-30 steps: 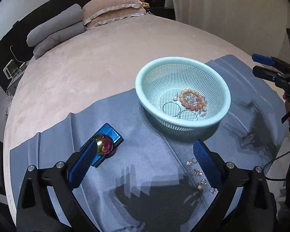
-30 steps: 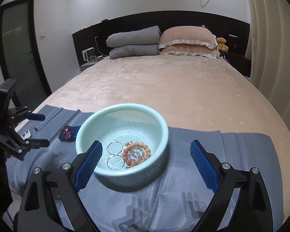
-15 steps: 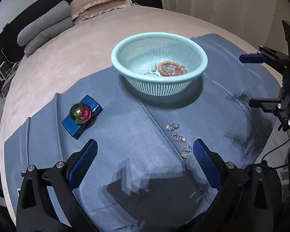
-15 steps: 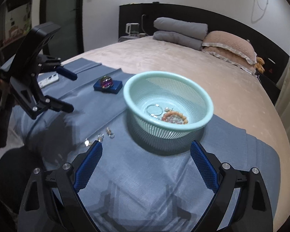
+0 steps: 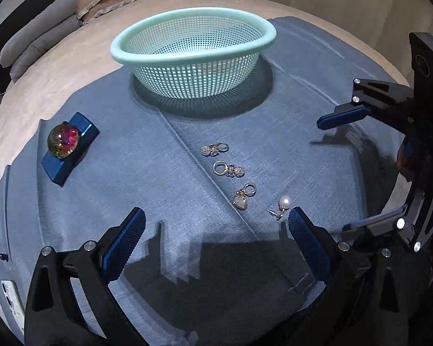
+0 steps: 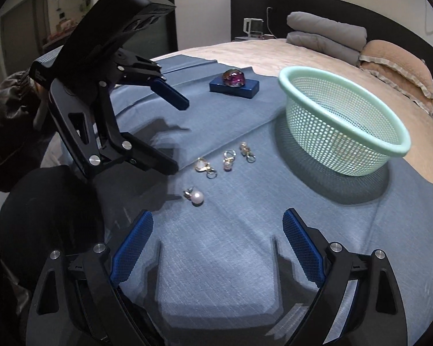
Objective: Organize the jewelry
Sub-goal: 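Bring the right gripper back toward the remaining pearl earrings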
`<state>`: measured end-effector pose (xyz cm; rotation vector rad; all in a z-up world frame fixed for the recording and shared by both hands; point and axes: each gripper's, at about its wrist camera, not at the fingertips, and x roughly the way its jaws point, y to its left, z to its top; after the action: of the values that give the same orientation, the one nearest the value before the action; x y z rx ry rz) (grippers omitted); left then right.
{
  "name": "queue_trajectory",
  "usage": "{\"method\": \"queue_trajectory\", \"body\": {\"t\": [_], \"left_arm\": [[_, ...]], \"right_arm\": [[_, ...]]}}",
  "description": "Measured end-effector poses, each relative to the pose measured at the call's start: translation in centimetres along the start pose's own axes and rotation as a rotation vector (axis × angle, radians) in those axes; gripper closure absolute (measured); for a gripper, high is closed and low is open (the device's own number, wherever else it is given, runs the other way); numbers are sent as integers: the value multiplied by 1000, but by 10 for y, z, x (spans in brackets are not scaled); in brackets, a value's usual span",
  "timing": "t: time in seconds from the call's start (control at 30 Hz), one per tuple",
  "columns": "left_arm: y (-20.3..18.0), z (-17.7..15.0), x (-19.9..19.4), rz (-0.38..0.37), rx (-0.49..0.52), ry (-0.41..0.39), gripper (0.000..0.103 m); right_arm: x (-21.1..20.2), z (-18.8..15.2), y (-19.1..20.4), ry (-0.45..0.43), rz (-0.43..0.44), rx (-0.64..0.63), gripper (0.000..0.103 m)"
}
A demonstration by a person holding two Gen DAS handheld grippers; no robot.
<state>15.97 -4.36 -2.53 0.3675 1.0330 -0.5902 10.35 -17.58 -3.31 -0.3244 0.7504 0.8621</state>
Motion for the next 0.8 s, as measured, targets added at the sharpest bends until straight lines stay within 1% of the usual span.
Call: {"method": "queue_trajectory", "body": {"t": [0.03,0.07,0.1,0.13,0.2,0.27,0.33,0.4,0.47,0.5,0.53,0.57,0.63,0.67,0.7,0.73,0.77,0.8], "left_arm": [[-1,-1,2,-14,-6,-2,6],[0,-1,4,-24,-10,-7,6],[-1,-1,5,-34,-13,-12,8],[0,0,6,-44,-17,-16,12],[0,2,9,-66,-24,-12,19],[2,3,14,-73,-31,4,35],[0,4,19,-55,-26,17,42],[-2,4,21,-40,-14,10,45],[-2,5,20,-35,-13,-4,61],[-3,5,20,-32,-15,-8,66],[-5,3,19,-36,-13,-11,74],[-7,3,19,-43,-4,-15,79],[-13,3,19,-25,26,-16,80],[-16,3,20,-14,42,-15,82],[-19,3,21,-2,51,-14,83],[-19,6,23,7,49,-10,86],[-18,7,23,9,40,-9,91],[-17,8,23,3,28,-9,92]], "right_arm": [[3,0,2,2,4,-11,19],[7,0,4,6,7,-17,27],[10,-1,5,12,16,-16,30],[13,-2,7,14,23,-16,31],[18,-2,9,15,32,-21,37],[21,-2,12,12,40,-23,42],[22,-2,11,6,36,-23,44],[23,-2,11,-12,37,-15,50],[26,0,11,-21,41,-12,55],[29,1,12,-21,33,-18,59],[31,2,13,-15,29,-24,60],[32,2,13,-12,29,-28,65],[33,2,12,-11,34,-19,74],[33,3,10,-9,41,-12,83],[33,2,9,-6,48,-3,87],[32,2,8,-5,50,3,87],[32,1,7,-3,49,8,92],[31,0,6,-4,54,16,92]]}}
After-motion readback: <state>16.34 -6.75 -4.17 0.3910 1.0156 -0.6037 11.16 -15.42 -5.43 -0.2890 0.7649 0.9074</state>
